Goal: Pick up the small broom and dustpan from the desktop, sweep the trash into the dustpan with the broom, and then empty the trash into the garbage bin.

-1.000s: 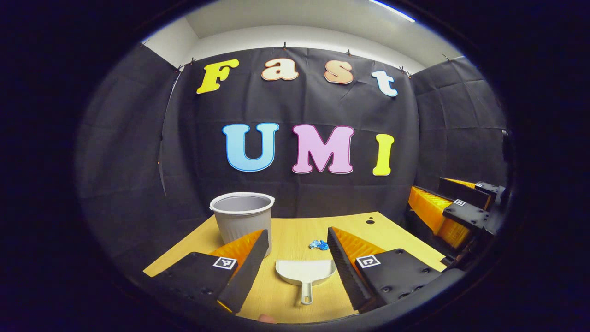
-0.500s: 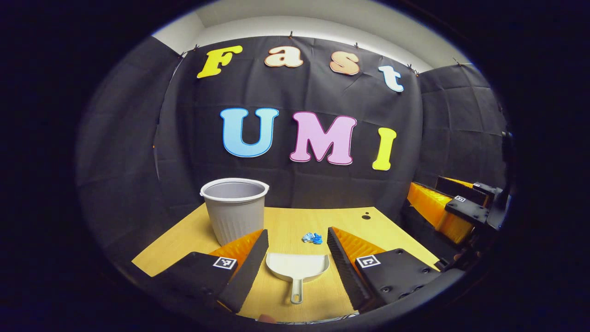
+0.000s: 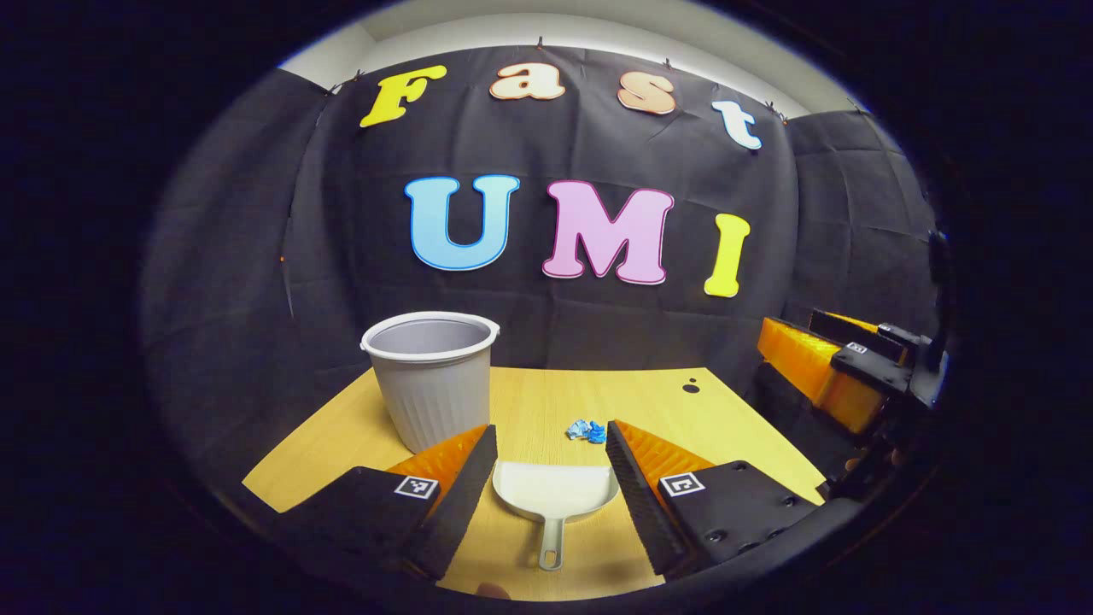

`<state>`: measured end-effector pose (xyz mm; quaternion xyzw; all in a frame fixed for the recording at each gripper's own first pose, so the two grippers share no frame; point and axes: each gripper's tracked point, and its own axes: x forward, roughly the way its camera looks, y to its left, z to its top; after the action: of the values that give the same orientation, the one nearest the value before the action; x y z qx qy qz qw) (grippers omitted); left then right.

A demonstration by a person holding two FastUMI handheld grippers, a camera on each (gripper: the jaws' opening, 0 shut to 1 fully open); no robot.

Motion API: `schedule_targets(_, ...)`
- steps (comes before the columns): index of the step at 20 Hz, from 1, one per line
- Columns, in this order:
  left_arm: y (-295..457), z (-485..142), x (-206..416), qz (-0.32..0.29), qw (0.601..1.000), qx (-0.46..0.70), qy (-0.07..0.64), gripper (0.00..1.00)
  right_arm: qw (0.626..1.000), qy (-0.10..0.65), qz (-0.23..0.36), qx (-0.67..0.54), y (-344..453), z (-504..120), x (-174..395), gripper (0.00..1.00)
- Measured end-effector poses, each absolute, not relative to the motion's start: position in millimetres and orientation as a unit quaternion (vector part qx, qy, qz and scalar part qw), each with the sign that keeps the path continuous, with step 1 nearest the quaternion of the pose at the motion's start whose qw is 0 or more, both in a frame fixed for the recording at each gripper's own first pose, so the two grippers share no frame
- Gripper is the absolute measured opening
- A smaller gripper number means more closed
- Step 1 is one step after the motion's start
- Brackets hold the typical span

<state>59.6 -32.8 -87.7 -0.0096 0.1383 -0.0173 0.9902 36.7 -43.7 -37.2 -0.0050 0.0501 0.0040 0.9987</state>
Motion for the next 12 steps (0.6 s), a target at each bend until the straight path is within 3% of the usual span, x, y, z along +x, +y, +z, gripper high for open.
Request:
schedule_targets(5,-43.4,-141.9,76.7,-0.017,0.970,-0.019,0.240,0.77,0.998,0.063,0.018,0.002,-53.0,-53.9,55.7,0.93)
schedule_targets(12,-55.0,-247.6,61.0,-0.018,0.898,-0.023,0.439,0.80,0.991,0.126,0.028,0.047,-75.1,-107.3,74.1,0.93)
